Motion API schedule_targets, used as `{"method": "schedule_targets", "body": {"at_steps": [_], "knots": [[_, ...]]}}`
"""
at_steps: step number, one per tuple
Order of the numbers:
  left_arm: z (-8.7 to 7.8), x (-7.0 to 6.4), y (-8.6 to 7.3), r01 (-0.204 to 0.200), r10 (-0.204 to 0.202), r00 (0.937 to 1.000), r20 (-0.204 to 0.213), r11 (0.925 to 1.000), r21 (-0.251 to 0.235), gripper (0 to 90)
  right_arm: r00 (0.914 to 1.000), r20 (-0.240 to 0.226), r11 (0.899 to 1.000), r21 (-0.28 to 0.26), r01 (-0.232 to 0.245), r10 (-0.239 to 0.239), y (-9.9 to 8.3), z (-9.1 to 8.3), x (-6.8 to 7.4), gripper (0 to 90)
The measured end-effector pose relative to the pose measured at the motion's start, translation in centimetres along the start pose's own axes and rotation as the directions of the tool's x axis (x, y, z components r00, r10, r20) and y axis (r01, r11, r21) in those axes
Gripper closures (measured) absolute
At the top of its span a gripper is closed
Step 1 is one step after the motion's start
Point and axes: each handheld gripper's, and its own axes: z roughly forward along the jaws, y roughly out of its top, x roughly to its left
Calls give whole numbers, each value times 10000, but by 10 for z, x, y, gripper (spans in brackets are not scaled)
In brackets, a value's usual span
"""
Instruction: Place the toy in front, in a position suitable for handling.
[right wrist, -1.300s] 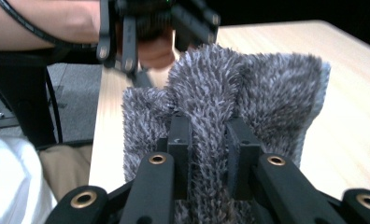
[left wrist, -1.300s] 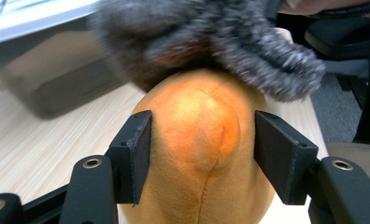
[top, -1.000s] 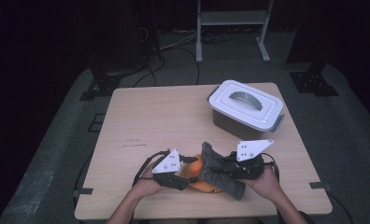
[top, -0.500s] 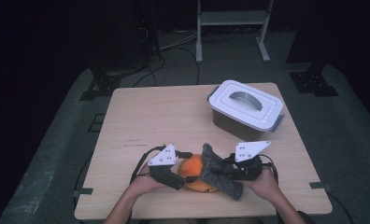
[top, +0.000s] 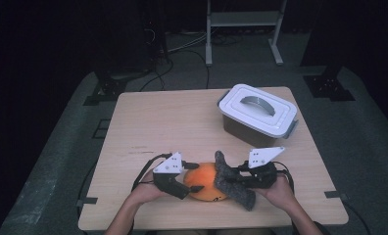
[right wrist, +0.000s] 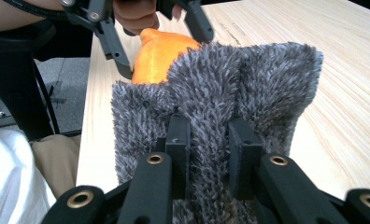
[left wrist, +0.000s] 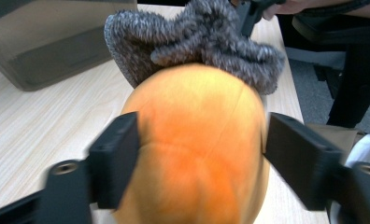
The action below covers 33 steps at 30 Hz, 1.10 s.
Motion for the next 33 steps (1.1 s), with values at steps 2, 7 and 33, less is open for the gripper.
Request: {"method": "schedule_targets", "body": {"at_steps": [2, 7, 33], "knots": [[4, -1, 2, 15, -13, 9998, -209, 9999, 105, 160, 9999, -81, 10000, -15, 60, -60, 1, 2, 2, 727], [15, -1, -4, 161, -137, 9988, -468, 9985, 519, 190, 9999, -97, 10000, 38, 56, -56, 2, 4, 3, 727], [2, 3, -19, -22, 14, 9943, -1064, 10000, -76, 337, 9946, 546, 9961, -55, -877, 879, -9, -7, -15, 731]]}}
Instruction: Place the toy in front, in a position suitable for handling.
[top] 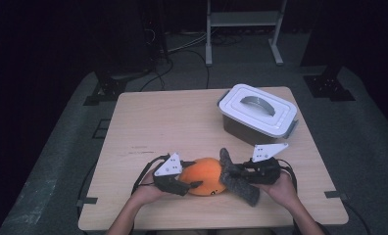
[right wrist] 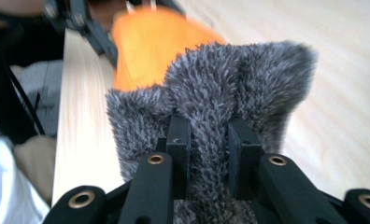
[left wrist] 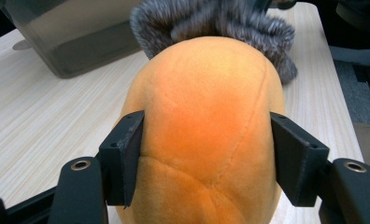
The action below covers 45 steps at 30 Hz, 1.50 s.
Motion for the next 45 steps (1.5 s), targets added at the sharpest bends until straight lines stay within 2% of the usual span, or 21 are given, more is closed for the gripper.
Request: {"method": "schedule_targets", "body": {"at_steps": [3, 5, 7, 8, 10, 13, 17, 21, 23, 26, 29, 31, 34, 36, 37, 41, 43, 45], "knots": [[1, 0, 2, -17, 17, 10000, 44, 10000, 66, 326, 9991, -255, 9979, -555, 326, -341, 9, 2, 8, 731], [1, 0, 4, 66, -66, 10000, 50, 9999, 109, 260, 9974, -410, 9980, -242, 579, -589, 11, 10, 14, 729], [1, -1, 6, 219, -218, 9997, 75, 9997, -148, 189, 9968, -525, 9981, -141, 596, -603, 9, 16, 16, 729], [2, -1, 7, 347, -345, 9994, 92, 9990, -279, 182, 9964, -592, 9981, -125, 597, -603, 9, 16, 17, 729], [2, 0, 7, 331, -331, 9994, 27, 9992, -235, 191, 9966, -444, 9976, -39, 693, -694, 10, 15, 17, 728], [2, 0, 6, 163, -162, 9999, 53, 9998, -151, 295, 9971, -473, 9982, -40, 592, -593, 7, 15, 14, 728], [1, -1, 5, 46, -45, 10000, 66, 9999, -96, 330, 9978, -537, 9992, 69, 401, -397, 3, 13, 9, 725], [0, 1, 4, 197, -197, 9998, 44, 9997, -135, 350, 9990, -311, 9990, 304, 332, -323, 1, 10, 8, 724], [0, 1, 3, 317, -317, 9995, -1, 9994, -171, 350, 9987, -161, 9987, 123, 488, -486, 4, 7, 11, 723], [0, 1, 2, 287, -286, 9996, 66, 9993, -220, 343, 9962, -314, 9958, -447, 803, -817, 13, 6, 19, 724], [0, 2, 4, 431, -427, 9988, 230, 9989, -201, 317, 9936, -349, 9942, -79, 1077, -1079, 13, 13, 23, 723], [0, 1, 7, 451, -446, 9986, 272, 9989, -155, 236, 9943, -453, 9953, -4, 970, -969, 10, 17, 23, 724], [2, -1, 12, 743, -726, 9963, 461, 9965, -377, 138, 9940, -463, 9950, 64, 993, -989, 10, 16, 23, 723], [3, -2, 12, 565, -559, 9981, 270, 9982, -215, 163, 9943, -484, 9954, 58, 958, -954, 9, 16, 22, 724], [3, -1, 11, 451, -448, 9988, 190, 9989, -141, 215, 9945, -464, 9955, 79, 939, -935, 9, 15, 21, 724], [1, -1, 8, 510, -499, 9969, 606, 9985, -175, 269, 9966, -289, 9967, 199, 783, -777, 7, 13, 15, 723], [0, -1, 7, 604, -590, 9925, 1066, 9981, -101, 269, 9977, -211, 9977, 220, 643, -638, 5, 12, 12, 722], [-1, -2, 7, 591, -577, 9908, 1227, 9982, -74, 269, 9987, -26, 9984, 253, 501, -500, 5, 10, 8, 722]]}}
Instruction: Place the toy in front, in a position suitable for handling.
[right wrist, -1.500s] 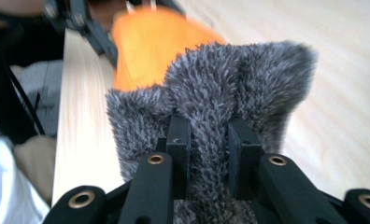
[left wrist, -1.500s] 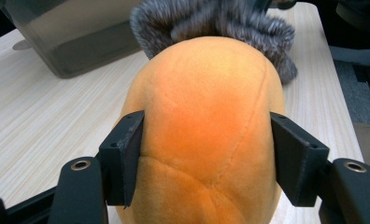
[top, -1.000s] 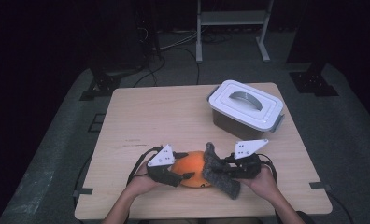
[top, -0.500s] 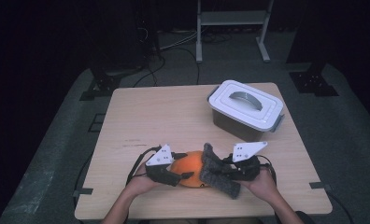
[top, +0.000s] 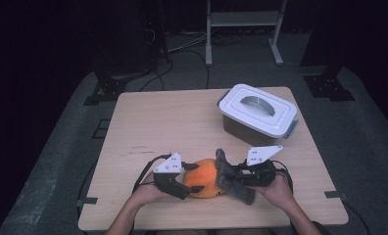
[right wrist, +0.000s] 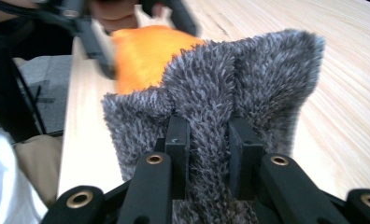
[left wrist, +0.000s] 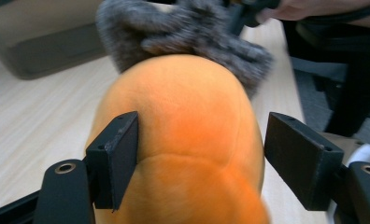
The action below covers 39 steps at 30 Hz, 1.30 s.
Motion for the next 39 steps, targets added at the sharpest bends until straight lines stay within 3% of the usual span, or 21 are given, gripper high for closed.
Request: {"method": "schedule_targets", "body": {"at_steps": [3, 8, 11, 13, 15, 17, 18, 22, 24, 27, 30, 32, 34, 36, 39], "knots": [[-2, 2, 0, 196, -195, 9995, 244, 9998, -33, 269, 10000, -91, 9997, -259, 6, -9, 2, -2, 2, 722], [-6, 5, 4, 386, -387, 9992, -20, 9987, -344, 213, 9982, -565, 9997, -149, 171, -179, 1, 3, 5, 721], [1, 5, 4, 545, -544, 9981, -299, 9985, -1, 159, 9968, -764, 9997, -59, 241, -245, 0, 3, 6, 721], [6, 6, 3, 856, -849, 9961, -254, 9960, 270, 113, 9957, -888, 9996, 11, 271, -269, 0, 4, 6, 721], [10, 6, 0, 1009, -1006, 9948, -131, 9945, 282, 133, 9954, -936, 9997, 58, 234, -228, -1, 4, 6, 721], [8, 2, 1, 289, -277, 9985, -471, 9993, 250, 286, 9956, -926, 9999, 73, 157, -149, -1, 2, 3, 723], [6, -1, 2, -203, 215, 9959, -877, 9997, 144, 352, 9960, -882, 9999, 8, 135, -134, 0, 1, 3, 723], [6, -6, 6, -955, 841, 9791, -1853, 9940, -531, 427, 9994, -301, 9981, -598, 174, -192, 5, -6, 2, 728], [9, -6, 7, -1033, 921, 9796, -1785, 9932, -542, 420, 9997, -184, 9950, -992, 116, -135, 9, -9, 1, 728], [15, -5, 2, -987, 935, 9845, -1486, 9947, -281, 383, 9998, -123, 9974, -711, 139, -148, 8, -5, 1, 727], [12, -1, 3, -424, 402, 9927, -1135, 9989, -175, 290, 9996, -296, 9995, -304, 19, -28, 4, 2, -1, 725], [11, 2, 4, 239, -268, 9965, -793, 9990, -371, 206, 9991, -412, 9994, -339, -107, 93, 3, 3, -1, 724], [10, 4, 5, 714, -743, 9951, -650, 9964, -456, 147, 9986, -532, 9996, -265, -61, 47, 3, 5, 0, 723], [10, 6, 4, 900, -916, 9933, -705, 9956, -259, 144, 9974, -725, 9997, -242, 25, -42, 3, 8, 4, 722], [10, 6, -1, 676, -685, 9952, -693, 9976, -150, 237, 9965, -808, 9998, -65, 199, -204, 3, 9, 7, 722]]}}
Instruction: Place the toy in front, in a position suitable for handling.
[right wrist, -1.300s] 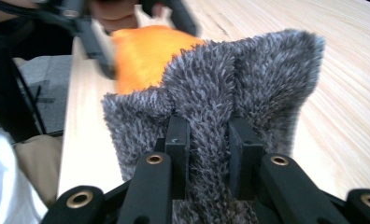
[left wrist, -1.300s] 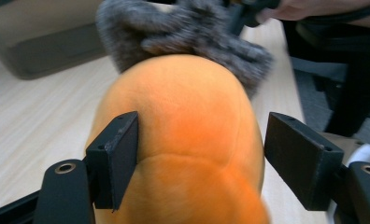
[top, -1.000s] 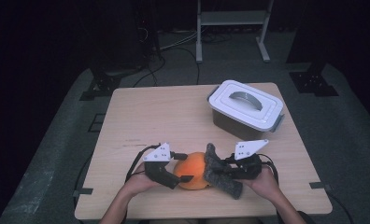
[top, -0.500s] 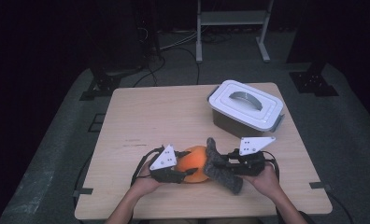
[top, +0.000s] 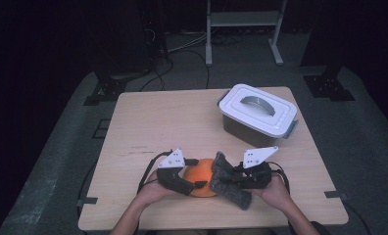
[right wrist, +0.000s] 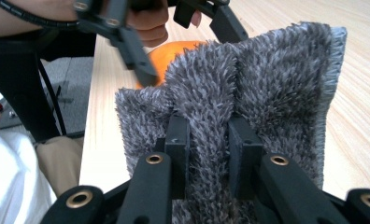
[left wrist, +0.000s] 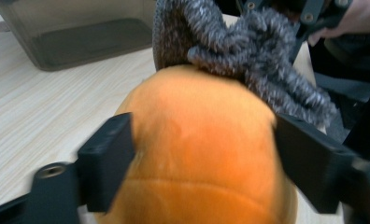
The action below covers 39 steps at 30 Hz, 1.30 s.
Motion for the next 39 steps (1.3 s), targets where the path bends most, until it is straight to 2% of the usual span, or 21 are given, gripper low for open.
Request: {"method": "schedule_targets", "body": {"at_steps": [2, 4, 7, 9, 11, 13, 14, 16, 18, 20, 25, 27, 30, 32, 34, 37, 39], "knots": [[-1, -1, 0, -141, 142, 9999, -25, 9999, 60, 258, 10000, -89, 9999, 139, -15, 16, -2, -2, -2, 724], [-2, -1, -2, -285, 284, 9996, 60, 9996, 91, 267, 9999, 83, 9988, 480, -73, 69, -6, -5, -5, 724], [-4, 1, -3, -234, 233, 9995, 199, 9997, 46, 267, 9975, 476, 9952, 809, -555, 517, -16, -13, -14, 723], [-4, 1, -3, -286, 284, 9993, 230, 9996, 84, 265, 9967, 633, 9970, 538, -551, 517, -16, -17, -14, 723], [-3, 0, -2, -286, 283, 9992, 298, 9995, 94, 253, 9976, 561, 9991, 39, -419, 416, -10, -18, -11, 723], [-1, -1, -1, -113, 108, 9991, 420, 9999, 104, 223, 9985, 478, 9994, -246, -249, 260, -4, -16, -8, 720], [-1, -1, 0, -6, 0, 9985, 541, 9999, 105, 194, 9991, 403, 9996, -235, -142, 151, -2, -12, -6, 718], [0, -2, 1, -75, 68, 9989, 458, 9999, 152, 159, 9993, 363, 9999, 79, 88, -91, -2, -2, -3, 719], [0, -2, 1, -21, 16, 9990, 455, 9999, 122, 159, 9996, 280, 9999, 95, 55, -57, -3, 0, -3, 719], [-1, -1, 0, -153, 146, 9988, 477, 9998, 156, 222, 9995, 312, 9998, 189, -21, 15, -4, -3, -4, 719], [-1, -2, -1, -120, 111, 9985, 530, 9998, 180, 227, 9975, 387, 9966, 557, -608, 587, -15, -7, -15, 715], [-2, -2, -1, -117, 106, 9982, 590, 9998, 183, 227, 9965, 518, 9951, 707, -694, 658, -17, -10, -16, 712], [-2, -1, -1, -101, 89, 9980, 629, 9998, 194, 225, 9969, 616, 9978, 405, -523, 497, -13, -13, -13, 713], [-2, -1, 0, -46, 34, 9980, 637, 9998, 190, 216, 9984, 488, 9996, 103, -282, 276, -8, -12, -9, 713], [-3, 0, 2, -66, 55, 9980, 635, 9998, 181, 210, 9992, 401, 9998, 197, -62, 54, -5, -8, -5, 715], [-7, 3, 4, 131, -125, 9980, 622, 9999, -100, 197, 9999, 66, 9995, 269, -138, 136, -9, -5, -6, 718], [-7, 5, 5, 288, -282, 9991, 302, 9994, -171, 173, 9999, 26, 9994, 307, -160, 159, -11, -5, -6, 718]]}}
